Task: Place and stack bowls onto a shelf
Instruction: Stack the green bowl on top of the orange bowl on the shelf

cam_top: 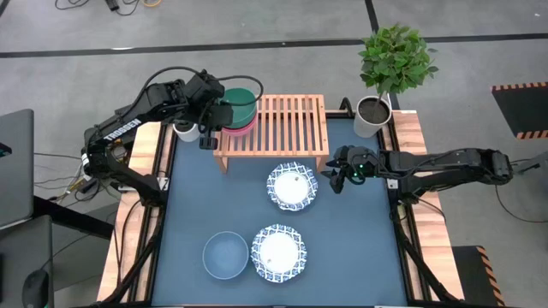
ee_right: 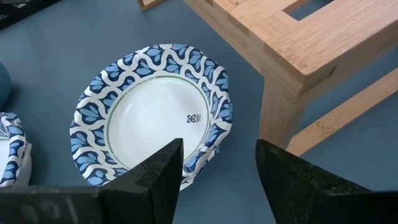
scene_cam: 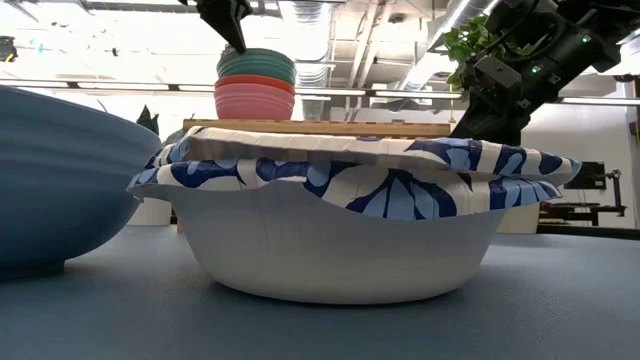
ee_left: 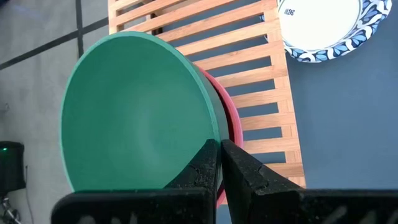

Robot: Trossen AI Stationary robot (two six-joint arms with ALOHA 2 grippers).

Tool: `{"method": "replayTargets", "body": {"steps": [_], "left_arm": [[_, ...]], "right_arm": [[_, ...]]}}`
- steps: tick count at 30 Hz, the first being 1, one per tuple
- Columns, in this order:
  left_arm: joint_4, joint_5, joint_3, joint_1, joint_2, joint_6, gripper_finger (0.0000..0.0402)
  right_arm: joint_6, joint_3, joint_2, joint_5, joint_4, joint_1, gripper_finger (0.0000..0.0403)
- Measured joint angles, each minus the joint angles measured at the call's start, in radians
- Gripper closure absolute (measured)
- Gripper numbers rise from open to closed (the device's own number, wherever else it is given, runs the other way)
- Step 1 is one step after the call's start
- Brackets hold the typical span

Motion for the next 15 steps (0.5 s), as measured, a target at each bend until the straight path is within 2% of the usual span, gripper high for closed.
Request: {"method": "replayTargets", "body": {"steps": [8, 15], "left_arm": [[-0.001, -0.001, 0.0, 0.0, 0.0, -0.001, 0.0397], [-0.001, -0.003, 0.0, 0.0, 0.0, 0.011, 0.0363]], "right_arm": [[0.008, 0.0, 0.0, 0.0, 0.0, 0.0, 0.0177], [0.009, 0.0, 0.0, 0.0, 0.0, 0.0, 0.0177]]}}
